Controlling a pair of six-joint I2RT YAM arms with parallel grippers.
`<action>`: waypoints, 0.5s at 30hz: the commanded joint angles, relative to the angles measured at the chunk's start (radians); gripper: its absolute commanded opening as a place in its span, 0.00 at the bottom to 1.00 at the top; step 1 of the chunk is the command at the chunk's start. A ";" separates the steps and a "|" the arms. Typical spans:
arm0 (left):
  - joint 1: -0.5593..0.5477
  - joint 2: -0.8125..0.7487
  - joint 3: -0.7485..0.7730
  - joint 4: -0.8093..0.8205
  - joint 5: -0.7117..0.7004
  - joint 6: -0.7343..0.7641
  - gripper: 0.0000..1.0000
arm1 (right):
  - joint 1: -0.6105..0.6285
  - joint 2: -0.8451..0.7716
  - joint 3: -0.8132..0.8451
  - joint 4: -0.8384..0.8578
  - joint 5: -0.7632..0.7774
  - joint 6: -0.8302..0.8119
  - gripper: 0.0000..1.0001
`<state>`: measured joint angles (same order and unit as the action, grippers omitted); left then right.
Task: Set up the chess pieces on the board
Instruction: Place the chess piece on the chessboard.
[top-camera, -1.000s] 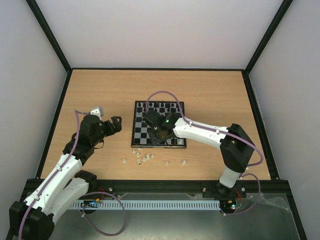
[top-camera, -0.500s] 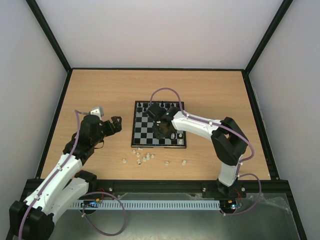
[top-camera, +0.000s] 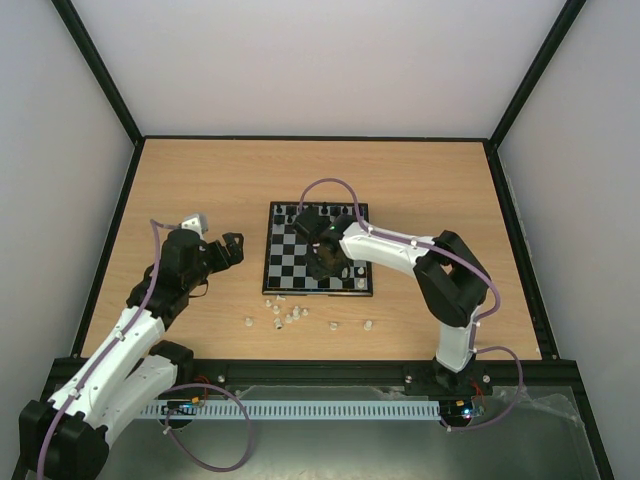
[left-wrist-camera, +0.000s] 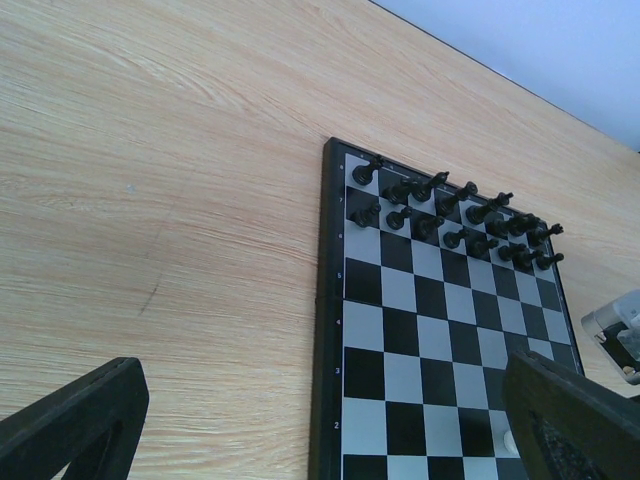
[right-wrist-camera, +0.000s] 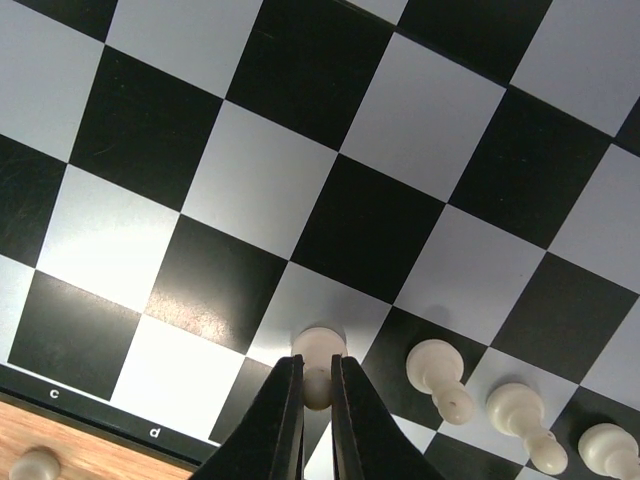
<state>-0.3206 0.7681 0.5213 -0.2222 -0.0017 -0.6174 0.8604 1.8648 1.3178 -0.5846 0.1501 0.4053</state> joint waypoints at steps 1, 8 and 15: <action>0.001 0.006 -0.002 0.012 -0.006 0.001 0.99 | -0.012 0.017 0.029 -0.029 -0.004 -0.014 0.07; 0.000 0.007 0.001 0.012 -0.006 0.004 1.00 | -0.017 0.028 0.037 -0.027 -0.006 -0.019 0.07; 0.001 0.010 0.001 0.013 -0.004 0.001 0.99 | -0.019 0.037 0.041 -0.027 -0.010 -0.020 0.11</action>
<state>-0.3206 0.7746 0.5213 -0.2218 -0.0013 -0.6174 0.8482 1.8805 1.3342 -0.5789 0.1467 0.3992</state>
